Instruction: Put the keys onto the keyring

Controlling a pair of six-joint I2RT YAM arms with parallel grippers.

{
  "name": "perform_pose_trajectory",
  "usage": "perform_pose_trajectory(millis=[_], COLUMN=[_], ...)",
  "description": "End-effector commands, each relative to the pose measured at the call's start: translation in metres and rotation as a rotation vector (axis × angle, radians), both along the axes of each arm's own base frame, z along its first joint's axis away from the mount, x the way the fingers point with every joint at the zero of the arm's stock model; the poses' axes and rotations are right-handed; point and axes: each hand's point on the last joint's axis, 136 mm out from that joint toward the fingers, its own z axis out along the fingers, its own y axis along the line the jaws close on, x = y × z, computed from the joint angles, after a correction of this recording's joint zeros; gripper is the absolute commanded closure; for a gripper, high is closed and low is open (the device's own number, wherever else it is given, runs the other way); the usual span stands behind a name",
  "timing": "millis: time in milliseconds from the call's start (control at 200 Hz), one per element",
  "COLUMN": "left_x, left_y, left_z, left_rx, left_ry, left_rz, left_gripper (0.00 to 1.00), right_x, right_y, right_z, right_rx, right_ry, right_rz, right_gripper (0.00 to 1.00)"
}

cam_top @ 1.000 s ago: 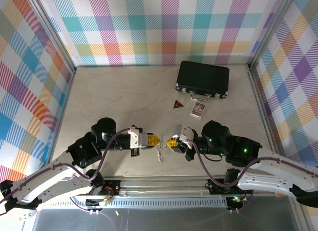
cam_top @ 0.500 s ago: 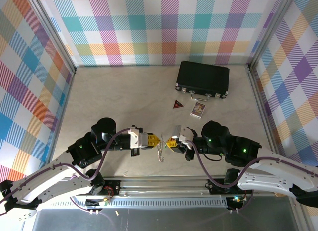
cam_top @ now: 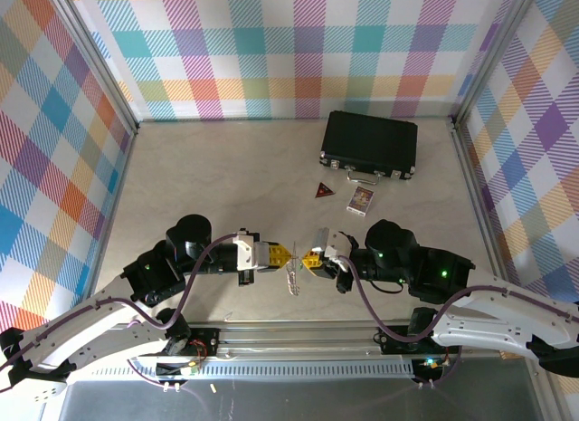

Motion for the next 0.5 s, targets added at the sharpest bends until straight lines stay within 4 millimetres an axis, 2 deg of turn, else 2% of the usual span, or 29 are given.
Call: perform_pose_trajectory(millis=[0, 495], left_x=[-0.0047, -0.0058], left_y=[0.001, 0.001], left_z=[0.0116, 0.0112], left_rx=[-0.032, -0.03], left_ry=[-0.016, -0.017], left_rz=[-0.013, -0.015], left_gripper=[1.0, 1.0], right_x=[0.0004, 0.0005], right_y=[0.0013, 0.0048], right_z=[0.0198, 0.0205], right_rx=[0.063, 0.069], right_ry=[-0.048, -0.046], right_rz=[0.001, 0.008], right_gripper=[1.0, 1.0])
